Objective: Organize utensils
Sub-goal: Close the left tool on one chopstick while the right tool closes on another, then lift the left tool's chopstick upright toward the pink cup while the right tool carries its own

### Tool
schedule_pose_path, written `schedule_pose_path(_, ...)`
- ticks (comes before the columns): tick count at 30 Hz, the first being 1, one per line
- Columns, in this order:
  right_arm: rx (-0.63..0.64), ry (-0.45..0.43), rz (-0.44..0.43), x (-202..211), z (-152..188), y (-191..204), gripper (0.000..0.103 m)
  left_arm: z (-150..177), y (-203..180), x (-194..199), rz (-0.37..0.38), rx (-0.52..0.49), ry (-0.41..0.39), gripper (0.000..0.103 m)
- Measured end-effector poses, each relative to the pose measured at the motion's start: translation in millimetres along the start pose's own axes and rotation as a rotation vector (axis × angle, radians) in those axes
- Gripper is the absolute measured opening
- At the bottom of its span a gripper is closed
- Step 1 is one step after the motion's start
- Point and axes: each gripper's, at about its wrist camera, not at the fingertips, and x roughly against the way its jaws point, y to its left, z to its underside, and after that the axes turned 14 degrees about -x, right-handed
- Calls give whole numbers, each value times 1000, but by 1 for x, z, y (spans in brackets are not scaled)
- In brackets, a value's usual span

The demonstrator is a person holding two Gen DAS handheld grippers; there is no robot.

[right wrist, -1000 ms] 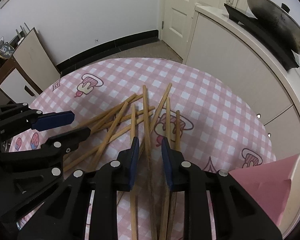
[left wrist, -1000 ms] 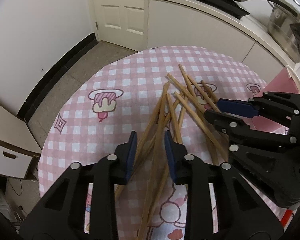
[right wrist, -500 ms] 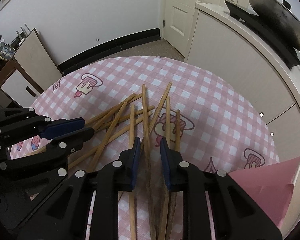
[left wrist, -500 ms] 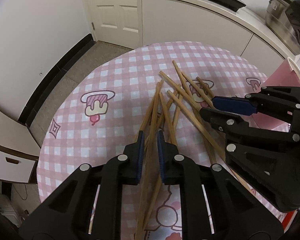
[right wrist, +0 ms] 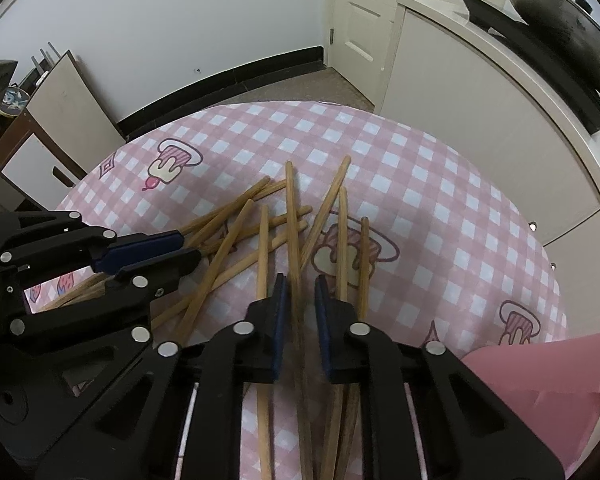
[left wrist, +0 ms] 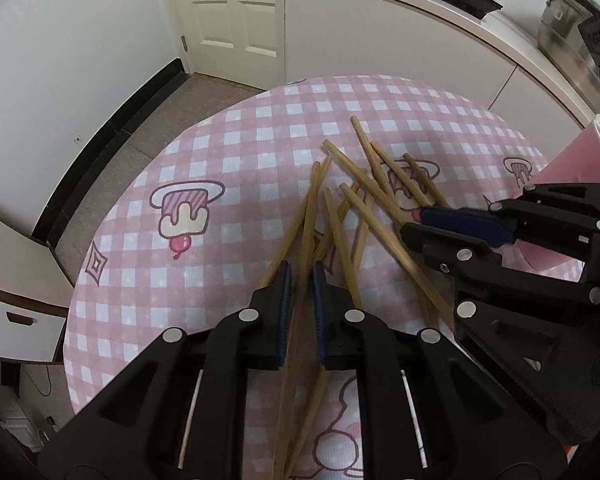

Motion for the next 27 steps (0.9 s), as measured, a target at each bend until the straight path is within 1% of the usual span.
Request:
schedule_pose_path(1, 1, 1, -1, 0, 0, 0, 5, 0, -1, 0, -1, 0, -2, 10)
schedule_pose_path(6, -5, -12, 0, 0, 1, 4, 5, 2, 2, 2, 9, 29, -26, 7)
schedule_pose_path(9, -12, -48, -11, 9, 2, 2, 5, 4, 5, 13, 25, 47, -56, 6)
schedule_pose_path(13, -14, -96, -34, 30, 2, 3, 5, 4, 3, 37, 14, 46, -109, 6)
schedule_pose_path(20, -5, -194, -83, 70, 14, 6, 5, 8, 0, 92, 0, 60, -242, 6)
schedule_pose_path(27, 4, -309, -127, 129, 34, -3, 5, 11, -21, 148, -37, 30, -366, 6)
